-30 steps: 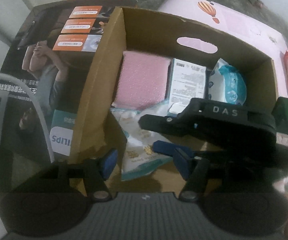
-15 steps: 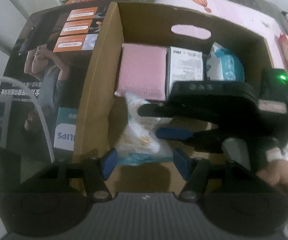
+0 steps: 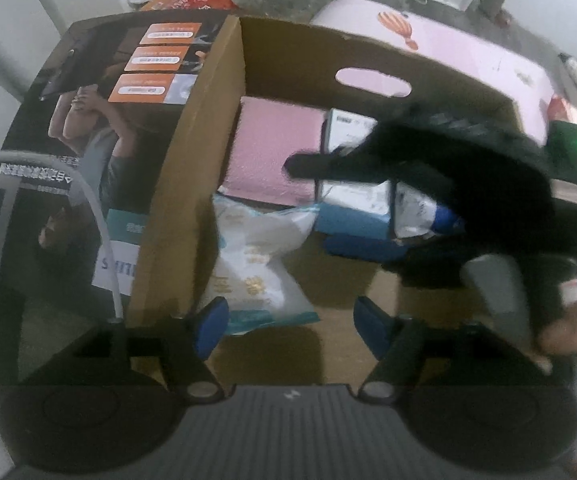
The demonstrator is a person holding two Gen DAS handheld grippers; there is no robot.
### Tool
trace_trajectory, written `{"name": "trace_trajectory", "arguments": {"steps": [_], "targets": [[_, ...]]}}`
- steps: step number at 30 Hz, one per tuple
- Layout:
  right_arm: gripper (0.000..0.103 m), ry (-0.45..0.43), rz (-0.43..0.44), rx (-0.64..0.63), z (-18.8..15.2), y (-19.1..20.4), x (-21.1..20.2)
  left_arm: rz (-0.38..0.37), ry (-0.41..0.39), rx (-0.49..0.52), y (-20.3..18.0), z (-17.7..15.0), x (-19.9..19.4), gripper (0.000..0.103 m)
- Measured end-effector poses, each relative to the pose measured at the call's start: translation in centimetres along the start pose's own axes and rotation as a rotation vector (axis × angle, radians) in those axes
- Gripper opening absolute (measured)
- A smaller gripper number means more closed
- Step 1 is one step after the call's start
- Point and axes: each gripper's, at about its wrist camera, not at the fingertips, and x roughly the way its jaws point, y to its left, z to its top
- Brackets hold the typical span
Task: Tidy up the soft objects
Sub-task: 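Reach the right tool to the pink plush toy and close on it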
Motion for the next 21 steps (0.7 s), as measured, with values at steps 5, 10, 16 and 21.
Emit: {"name": "trace_trajectory", "arguments": {"steps": [5,10,16,21], "targets": [[0.086,-0.024,0.129,-0.064,1.1,0.9,-4.0,-0.017,-0.061,-0.03,-1.9,-0.4,-1.4,0.072],[0.092,-0.07,0.287,-0.068,2.2,0.2,-11.2,-0.069,-0.102,-0.008,-6.1,-0.2,-2.7,0.073],[0.093,-0.173,0.313,-0.074,3.8,-2.3,-22.2,-0.18,-0.127,0.065,-14.1,-0.3,-3.6,0.073],[0.093,-0.29,0.199,-0.084,4.8,-6.8,-32.8,-0.291,-0.108,0.131,-22.4,-1.4,-3.3,0.073]]}}
